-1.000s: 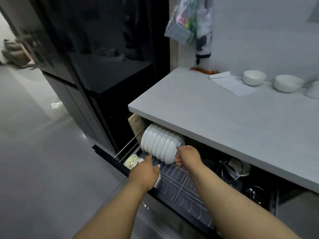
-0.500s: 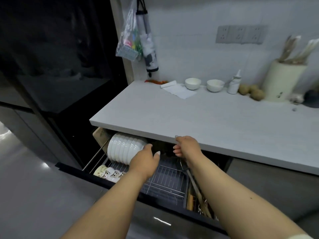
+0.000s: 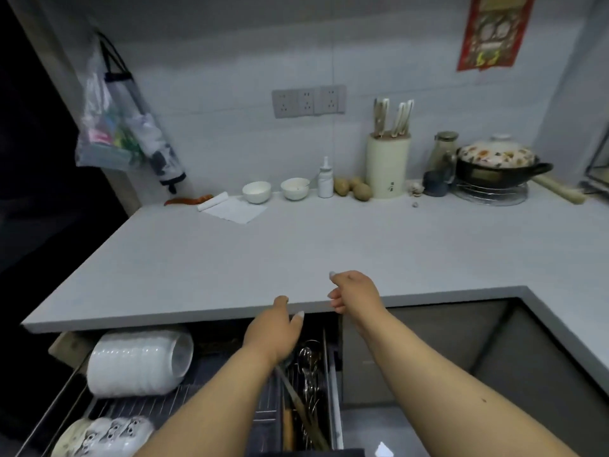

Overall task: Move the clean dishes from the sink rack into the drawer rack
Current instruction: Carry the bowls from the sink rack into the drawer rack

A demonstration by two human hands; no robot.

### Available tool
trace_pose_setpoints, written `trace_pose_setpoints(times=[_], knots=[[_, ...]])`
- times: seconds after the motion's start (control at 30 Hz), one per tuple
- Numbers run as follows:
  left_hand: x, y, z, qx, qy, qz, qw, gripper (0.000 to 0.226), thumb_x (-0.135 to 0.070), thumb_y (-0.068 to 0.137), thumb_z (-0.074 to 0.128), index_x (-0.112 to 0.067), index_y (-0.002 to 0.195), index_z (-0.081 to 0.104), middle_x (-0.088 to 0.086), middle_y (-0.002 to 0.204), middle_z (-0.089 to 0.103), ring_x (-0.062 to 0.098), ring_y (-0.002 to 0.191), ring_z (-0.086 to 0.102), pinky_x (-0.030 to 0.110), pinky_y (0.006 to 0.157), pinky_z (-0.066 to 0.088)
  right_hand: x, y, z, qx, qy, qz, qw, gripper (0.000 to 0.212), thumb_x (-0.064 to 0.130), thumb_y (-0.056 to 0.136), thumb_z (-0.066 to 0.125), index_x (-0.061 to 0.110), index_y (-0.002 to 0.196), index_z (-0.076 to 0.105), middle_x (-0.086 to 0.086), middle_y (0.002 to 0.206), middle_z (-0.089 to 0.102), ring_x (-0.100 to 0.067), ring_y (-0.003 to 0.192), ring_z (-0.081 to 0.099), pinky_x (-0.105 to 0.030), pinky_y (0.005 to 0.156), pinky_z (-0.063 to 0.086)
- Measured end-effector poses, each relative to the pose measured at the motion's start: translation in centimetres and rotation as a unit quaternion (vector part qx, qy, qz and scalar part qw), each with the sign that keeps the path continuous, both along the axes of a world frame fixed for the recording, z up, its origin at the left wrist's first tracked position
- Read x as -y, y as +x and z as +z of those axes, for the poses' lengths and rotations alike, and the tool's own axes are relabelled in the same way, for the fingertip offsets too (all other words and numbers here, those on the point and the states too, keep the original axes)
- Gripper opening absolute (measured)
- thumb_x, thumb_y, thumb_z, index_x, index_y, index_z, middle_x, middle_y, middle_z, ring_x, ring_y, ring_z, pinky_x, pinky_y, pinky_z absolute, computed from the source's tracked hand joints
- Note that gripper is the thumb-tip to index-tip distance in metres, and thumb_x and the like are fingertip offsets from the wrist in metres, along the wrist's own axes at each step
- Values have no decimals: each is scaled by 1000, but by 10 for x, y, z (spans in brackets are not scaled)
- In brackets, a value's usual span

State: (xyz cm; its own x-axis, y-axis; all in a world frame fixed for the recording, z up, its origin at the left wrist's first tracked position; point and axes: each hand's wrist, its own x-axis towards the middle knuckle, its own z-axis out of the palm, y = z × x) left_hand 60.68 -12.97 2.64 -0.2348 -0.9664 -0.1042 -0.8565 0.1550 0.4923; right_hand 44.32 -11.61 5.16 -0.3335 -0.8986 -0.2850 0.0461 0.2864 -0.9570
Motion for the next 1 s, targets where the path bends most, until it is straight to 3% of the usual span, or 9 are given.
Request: trace_pose_setpoints(times=[0.13, 0.27, 0.43, 0.6, 0.67, 0.77, 0.87, 1.0], knots=[[5, -74, 2, 1, 18, -67, 998, 47, -45, 98, 39, -18, 137, 42, 4, 119, 62, 20, 103, 58, 29, 80, 46, -15, -77, 3, -5, 6, -52, 999, 22, 29, 96, 53, 8, 97, 59, -8, 78, 62, -17, 61, 59, -28, 61, 49], [5, -155, 1, 37, 38, -162, 985, 37, -44, 98, 41, -17, 119, 56, 2, 115, 64, 19, 101, 58, 31, 87, 49, -31, -153, -2, 3, 21, -112, 993, 24, 28, 96, 54, 6, 101, 61, -8, 78, 63, -17, 62, 60, -26, 60, 50], [-5, -262, -3, 65, 31, -252, 965, 35, -43, 97, 42, -16, 111, 60, 3, 112, 65, 22, 102, 58, 34, 88, 48, -66, -254, -10, 2, 33, -188, 982, 21, 25, 96, 54, 5, 97, 59, -8, 71, 60, -19, 61, 57, -26, 55, 49], [-25, -366, -11, 57, 1, -330, 942, 36, -42, 97, 43, -14, 115, 57, 7, 117, 60, 23, 105, 56, 34, 90, 46, -117, -348, -15, 2, 22, -302, 953, 22, 23, 95, 55, 3, 93, 61, -8, 71, 60, -20, 60, 57, -28, 58, 50], [-36, -403, -15, 41, -17, -363, 931, 43, -43, 98, 42, -15, 129, 49, 7, 132, 51, 23, 118, 49, 33, 99, 41, -139, -381, -18, 9, 22, -347, 938, 20, 23, 95, 56, 4, 93, 61, -10, 73, 60, -20, 62, 57, -29, 61, 51], [-56, -449, -21, 68, -54, -413, 907, 63, -48, 99, 34, -16, 151, 22, 7, 159, 19, 24, 146, 15, 36, 120, 14, -170, -423, -24, 11, 15, -406, 914, 19, 21, 94, 57, 3, 91, 60, -10, 73, 58, -20, 61, 54, -28, 59, 48], [-74, -488, -31, 118, -72, -452, 881, 70, -54, 99, 24, -18, 155, 1, 4, 162, -6, 20, 149, -12, 43, 120, -9, -200, -462, -33, -8, 22, -452, 892, 18, 22, 93, 57, 7, 83, 58, -8, 72, 58, -19, 63, 54, -35, 68, 50], [-94, -528, -47, 170, -87, -497, 846, 73, -58, 98, 16, -17, 153, -10, 4, 161, -17, 20, 146, -21, 46, 118, -14, -237, -501, -44, -70, 73, -502, 859, 24, 28, 90, 57, 14, 70, 54, -6, 68, 56, -24, 66, 54, -44, 72, 53]])
